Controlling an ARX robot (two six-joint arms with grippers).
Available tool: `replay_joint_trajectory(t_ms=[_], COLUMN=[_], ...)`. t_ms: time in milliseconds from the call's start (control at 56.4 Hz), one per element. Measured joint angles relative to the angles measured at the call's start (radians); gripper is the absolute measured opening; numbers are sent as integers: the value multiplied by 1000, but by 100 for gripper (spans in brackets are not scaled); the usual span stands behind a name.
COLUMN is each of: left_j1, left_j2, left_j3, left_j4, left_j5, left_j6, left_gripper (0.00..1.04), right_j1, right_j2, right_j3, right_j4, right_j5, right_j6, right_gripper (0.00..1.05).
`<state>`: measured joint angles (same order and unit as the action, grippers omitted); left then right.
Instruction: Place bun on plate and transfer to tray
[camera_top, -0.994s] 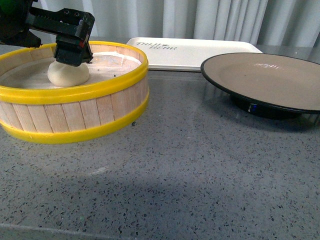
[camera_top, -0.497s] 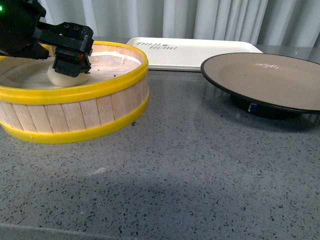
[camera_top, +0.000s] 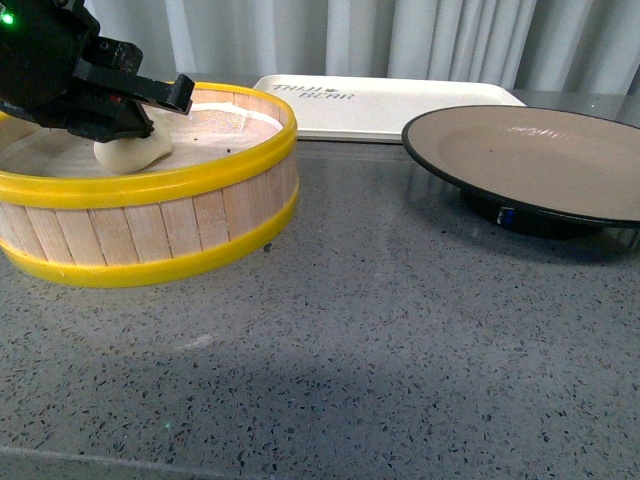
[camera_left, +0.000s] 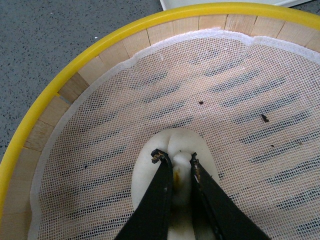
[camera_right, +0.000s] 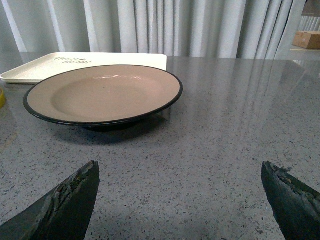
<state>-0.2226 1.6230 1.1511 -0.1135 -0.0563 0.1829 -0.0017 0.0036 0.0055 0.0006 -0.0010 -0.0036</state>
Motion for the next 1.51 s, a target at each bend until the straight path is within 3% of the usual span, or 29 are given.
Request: replay_joint_trajectory(t_ms=[373, 532, 834, 1065, 1508], left_j1=[2, -37, -259, -428, -569], left_j2=[-1, 0, 89, 201, 399], left_j3=[99, 200, 454, 534, 639], left_j4=[-67, -108, -160, -159, -156], left_j5=[13, 5, -45, -84, -146], left_j6=[-4, -10, -7, 0, 30], left_gripper=[4, 4, 4, 4, 4], right_j1=[0, 0, 0, 0, 0], right_j2=[0, 0, 0, 0, 0], right_j3=[0, 0, 0, 0, 0], right_j4=[0, 0, 0, 0, 0], right_j5=[0, 0, 0, 0, 0], right_j6=[0, 0, 0, 0, 0], right_gripper=[96, 96, 96, 96, 96])
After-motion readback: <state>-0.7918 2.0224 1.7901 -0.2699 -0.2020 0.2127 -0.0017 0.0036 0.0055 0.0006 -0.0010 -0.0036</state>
